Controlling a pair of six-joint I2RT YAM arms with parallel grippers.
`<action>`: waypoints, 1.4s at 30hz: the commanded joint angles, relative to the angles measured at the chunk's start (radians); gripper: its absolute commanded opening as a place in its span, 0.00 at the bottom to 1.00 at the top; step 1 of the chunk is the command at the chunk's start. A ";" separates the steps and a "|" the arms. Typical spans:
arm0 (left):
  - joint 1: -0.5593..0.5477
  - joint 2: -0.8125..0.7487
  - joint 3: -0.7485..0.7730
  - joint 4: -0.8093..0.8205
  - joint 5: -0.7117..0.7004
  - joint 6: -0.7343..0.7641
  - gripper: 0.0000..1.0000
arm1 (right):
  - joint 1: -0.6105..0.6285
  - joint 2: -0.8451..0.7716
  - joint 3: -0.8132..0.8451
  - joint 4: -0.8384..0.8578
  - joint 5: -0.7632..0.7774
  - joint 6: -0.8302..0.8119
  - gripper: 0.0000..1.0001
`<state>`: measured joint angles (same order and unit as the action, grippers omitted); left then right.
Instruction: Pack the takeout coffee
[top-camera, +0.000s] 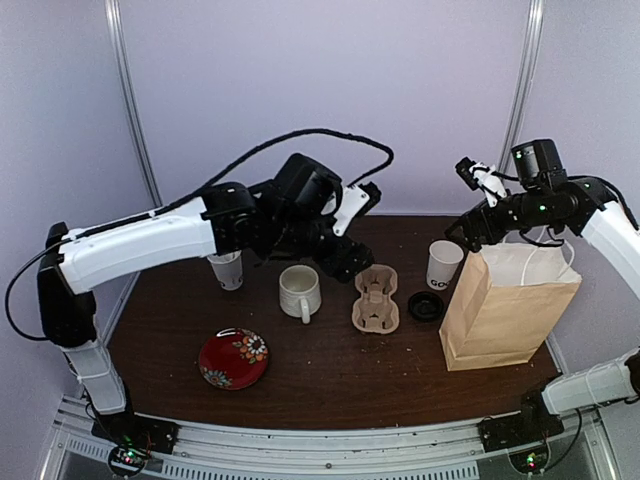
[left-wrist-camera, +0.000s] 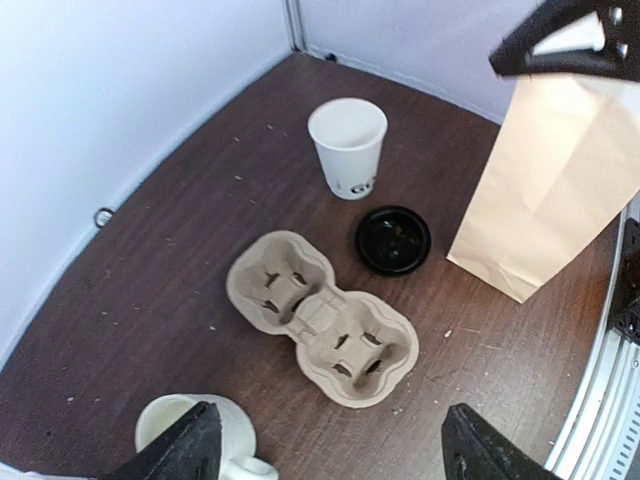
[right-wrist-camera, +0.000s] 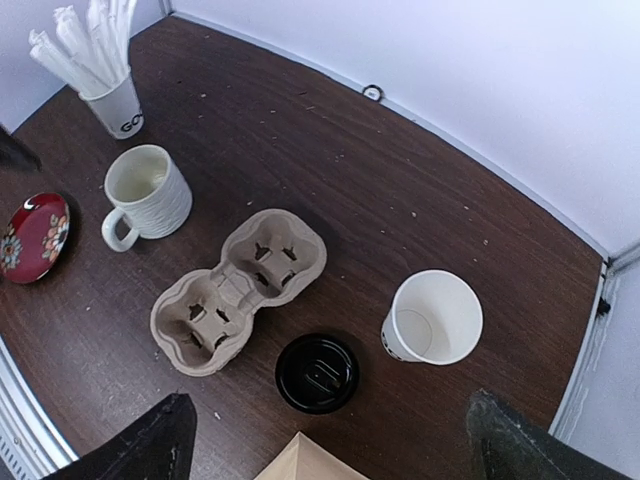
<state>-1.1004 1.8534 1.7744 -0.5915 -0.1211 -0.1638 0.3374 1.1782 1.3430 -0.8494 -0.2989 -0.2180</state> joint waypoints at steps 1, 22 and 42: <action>0.012 -0.091 -0.062 -0.089 -0.155 0.047 0.80 | 0.016 0.036 0.069 -0.071 -0.176 -0.197 0.97; 0.094 -0.372 -0.312 -0.004 -0.211 -0.076 0.82 | 0.461 0.245 -0.147 -0.107 0.060 -0.473 0.62; 0.092 -0.243 -0.292 0.032 0.010 -0.016 0.75 | 0.173 0.033 0.205 -0.352 0.063 -0.492 0.54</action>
<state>-1.0080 1.5856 1.4494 -0.6102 -0.1959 -0.2035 0.5911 1.2030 1.5486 -1.1835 -0.2707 -0.7120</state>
